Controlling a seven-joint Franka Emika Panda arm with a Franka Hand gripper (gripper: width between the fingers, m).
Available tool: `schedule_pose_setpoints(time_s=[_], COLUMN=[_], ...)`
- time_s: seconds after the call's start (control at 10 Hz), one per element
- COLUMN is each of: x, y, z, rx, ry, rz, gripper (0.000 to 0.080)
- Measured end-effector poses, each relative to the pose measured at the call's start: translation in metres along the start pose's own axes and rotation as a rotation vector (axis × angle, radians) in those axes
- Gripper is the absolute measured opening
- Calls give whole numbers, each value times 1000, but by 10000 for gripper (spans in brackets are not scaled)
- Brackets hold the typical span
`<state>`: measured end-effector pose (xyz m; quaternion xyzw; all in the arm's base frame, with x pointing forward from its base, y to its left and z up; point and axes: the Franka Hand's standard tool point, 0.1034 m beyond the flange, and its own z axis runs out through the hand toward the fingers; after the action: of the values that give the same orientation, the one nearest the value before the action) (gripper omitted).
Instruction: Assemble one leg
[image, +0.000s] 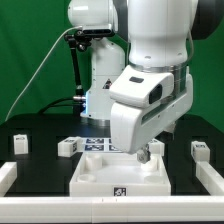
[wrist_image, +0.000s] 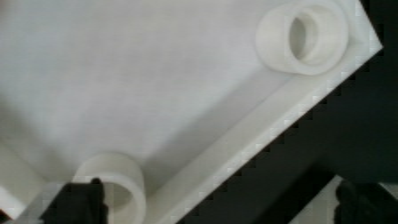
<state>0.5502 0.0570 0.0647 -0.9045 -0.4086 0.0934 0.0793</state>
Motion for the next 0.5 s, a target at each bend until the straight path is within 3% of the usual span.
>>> schedule_pose_setpoints(time_s=[0.5], x=[0], y=[0], z=[0], rx=[0], ry=[-1], rz=[-1], gripper=[650])
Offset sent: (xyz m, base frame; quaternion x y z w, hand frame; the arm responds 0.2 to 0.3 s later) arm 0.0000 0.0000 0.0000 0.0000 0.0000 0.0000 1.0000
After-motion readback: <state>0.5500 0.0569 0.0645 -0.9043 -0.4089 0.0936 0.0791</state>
